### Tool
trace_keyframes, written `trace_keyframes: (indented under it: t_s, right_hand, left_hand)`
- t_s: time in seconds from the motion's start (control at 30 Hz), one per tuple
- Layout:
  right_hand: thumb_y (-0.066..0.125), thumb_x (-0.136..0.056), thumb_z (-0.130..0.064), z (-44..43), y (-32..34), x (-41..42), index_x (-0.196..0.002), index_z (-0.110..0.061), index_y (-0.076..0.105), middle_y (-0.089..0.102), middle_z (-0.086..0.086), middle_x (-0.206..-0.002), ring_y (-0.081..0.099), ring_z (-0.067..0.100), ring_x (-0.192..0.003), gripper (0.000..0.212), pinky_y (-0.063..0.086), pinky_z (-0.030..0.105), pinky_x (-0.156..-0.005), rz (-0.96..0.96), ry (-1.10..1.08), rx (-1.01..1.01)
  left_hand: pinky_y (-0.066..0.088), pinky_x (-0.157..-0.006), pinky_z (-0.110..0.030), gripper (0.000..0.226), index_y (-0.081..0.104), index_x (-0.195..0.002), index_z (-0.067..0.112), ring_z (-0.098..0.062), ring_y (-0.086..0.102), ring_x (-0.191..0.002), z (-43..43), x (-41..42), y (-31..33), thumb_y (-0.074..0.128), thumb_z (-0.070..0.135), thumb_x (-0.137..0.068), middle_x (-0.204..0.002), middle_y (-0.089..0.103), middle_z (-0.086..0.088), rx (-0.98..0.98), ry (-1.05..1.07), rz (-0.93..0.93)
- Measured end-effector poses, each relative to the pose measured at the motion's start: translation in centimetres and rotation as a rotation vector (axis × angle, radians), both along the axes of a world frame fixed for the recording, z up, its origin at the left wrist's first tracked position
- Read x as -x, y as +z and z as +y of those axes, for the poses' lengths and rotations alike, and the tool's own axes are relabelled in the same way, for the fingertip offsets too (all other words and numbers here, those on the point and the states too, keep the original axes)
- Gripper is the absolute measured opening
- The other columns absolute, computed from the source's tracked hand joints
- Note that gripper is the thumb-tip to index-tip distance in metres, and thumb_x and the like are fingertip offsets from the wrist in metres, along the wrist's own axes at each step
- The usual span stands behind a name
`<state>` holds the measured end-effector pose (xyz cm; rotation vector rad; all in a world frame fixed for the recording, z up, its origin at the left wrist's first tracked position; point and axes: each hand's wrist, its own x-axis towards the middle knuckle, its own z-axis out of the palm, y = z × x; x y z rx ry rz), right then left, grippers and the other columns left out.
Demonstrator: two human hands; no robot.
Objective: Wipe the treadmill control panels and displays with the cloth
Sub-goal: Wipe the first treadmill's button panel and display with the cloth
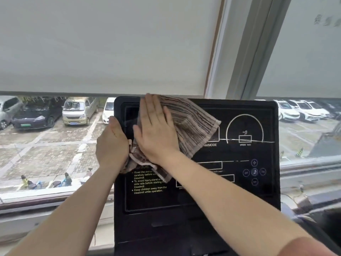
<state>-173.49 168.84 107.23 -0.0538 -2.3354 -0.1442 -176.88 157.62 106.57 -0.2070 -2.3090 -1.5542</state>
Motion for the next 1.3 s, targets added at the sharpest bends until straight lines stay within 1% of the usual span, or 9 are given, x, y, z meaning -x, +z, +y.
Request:
trace_keyframes:
  t_s: [0.13, 0.27, 0.4, 0.6, 0.73, 0.9, 1.0, 1.17, 1.3]
  right_hand:
    - [0.036, -0.097, -0.039, 9.4, 0.6, -3.6, -0.153, -0.016, 0.026, 0.023, 0.002, -0.16, 0.017, 0.016, -0.147, 0.061, 0.015, 0.038, -0.117, -0.082, 0.137, -0.201]
    - [0.03, -0.098, -0.041, 16.5, 0.2, -6.9, -0.155, -0.021, 0.015, 0.013, -0.001, -0.162, 0.005, 0.011, -0.148, 0.062, 0.008, 0.039, -0.118, 0.093, -0.224, 0.19]
    - [0.024, -0.1, -0.041, 12.2, -2.0, -6.1, -0.155, -0.012, 0.011, 0.009, 0.005, -0.162, 0.006, 0.019, -0.149, 0.064, 0.014, 0.047, -0.118, 0.232, -0.434, 0.421]
    - [0.033, -0.096, -0.041, -3.0, -9.5, -4.1, -0.154, -0.013, 0.012, 0.0, 0.0, -0.162, -0.006, 0.015, -0.149, 0.068, -0.012, 0.036, -0.116, -0.068, 0.022, 0.065]
    - [0.044, -0.091, -0.034, 2.5, -7.3, -5.0, -0.149, -0.009, 0.032, 0.027, 0.009, -0.157, 0.016, 0.021, -0.146, 0.064, 0.0, 0.031, -0.12, -0.095, 0.27, -0.118]
    - [0.031, -0.095, -0.041, 15.7, -2.3, -8.0, -0.155, -0.016, 0.015, 0.014, 0.005, -0.162, 0.008, 0.019, -0.149, 0.067, 0.017, 0.048, -0.118, 0.121, -0.286, 0.297]
    - [0.021, -0.097, -0.044, 12.3, -3.4, -7.1, -0.155, -0.012, 0.012, 0.011, 0.006, -0.162, 0.009, 0.022, -0.149, 0.066, 0.016, 0.048, -0.118, 0.218, -0.444, 0.383]
    - [0.032, -0.097, -0.041, -1.2, -10.7, -6.1, -0.154, -0.018, -0.001, -0.013, -0.004, -0.161, -0.013, 0.013, -0.147, 0.07, 0.002, 0.043, -0.119, -0.108, -0.015, 0.144]
    - [0.042, -0.095, -0.037, 0.2, -12.5, -7.8, -0.151, -0.011, 0.029, 0.023, 0.005, -0.159, 0.009, 0.019, -0.148, 0.063, 0.002, 0.033, -0.121, -0.157, 0.218, -0.159]
  left_hand:
    - [0.034, -0.09, -0.042, 0.054, 0.054, -0.11, 0.005, -0.041, 0.051, -0.11, -0.1, -0.3, 0.5, 0.01, 0.035, -0.105, -0.113, 0.058, -0.025, -0.006, -0.02, -0.029]
    - [0.034, -0.102, -0.045, 0.066, 0.053, -0.13, 0.009, -0.039, 0.048, -0.12, 0.2, 0.3, 0.1, 0.008, 0.047, -0.101, -0.129, 0.056, -0.018, -0.016, 0.031, -0.079]
    - [0.036, -0.099, -0.044, 0.068, 0.058, -0.122, 0.01, -0.036, 0.051, -0.117, 0.4, 0.1, -0.1, 0.007, 0.05, -0.101, -0.122, 0.06, -0.015, -0.016, 0.043, -0.042]
    - [0.034, -0.092, -0.038, 0.055, 0.051, -0.129, 0.009, -0.038, 0.05, -0.116, 0.1, -0.2, -0.1, 0.011, 0.039, -0.105, -0.124, 0.058, -0.02, -0.032, 0.004, -0.031]
    - [0.033, -0.087, -0.036, 0.063, 0.059, -0.109, 0.008, -0.034, 0.053, -0.106, 0.1, 0.0, 0.0, 0.009, 0.046, -0.103, -0.104, 0.062, -0.013, -0.005, 0.027, -0.014]
    - [0.029, -0.078, -0.032, 0.057, 0.052, -0.089, 0.01, -0.022, 0.046, -0.082, 0.3, 0.0, -0.2, 0.008, 0.044, -0.103, -0.07, 0.045, 0.008, 0.005, 0.045, -0.042]
    - [0.03, -0.08, -0.032, 0.054, 0.053, -0.092, 0.016, -0.021, 0.044, -0.085, 0.4, 0.1, -0.3, 0.008, 0.044, -0.103, -0.071, 0.043, 0.012, 0.015, 0.054, -0.021]
    - [0.033, -0.084, -0.034, 0.058, 0.053, -0.092, 0.013, -0.024, 0.047, -0.089, 0.2, 0.2, -0.4, 0.007, 0.047, -0.102, -0.083, 0.052, 0.002, 0.012, 0.055, -0.018]
    - [0.037, -0.082, -0.037, 0.062, 0.054, -0.085, 0.009, -0.031, 0.053, -0.09, 0.2, 0.3, -0.5, 0.007, 0.046, -0.102, -0.086, 0.058, -0.009, 0.028, 0.064, 0.02]
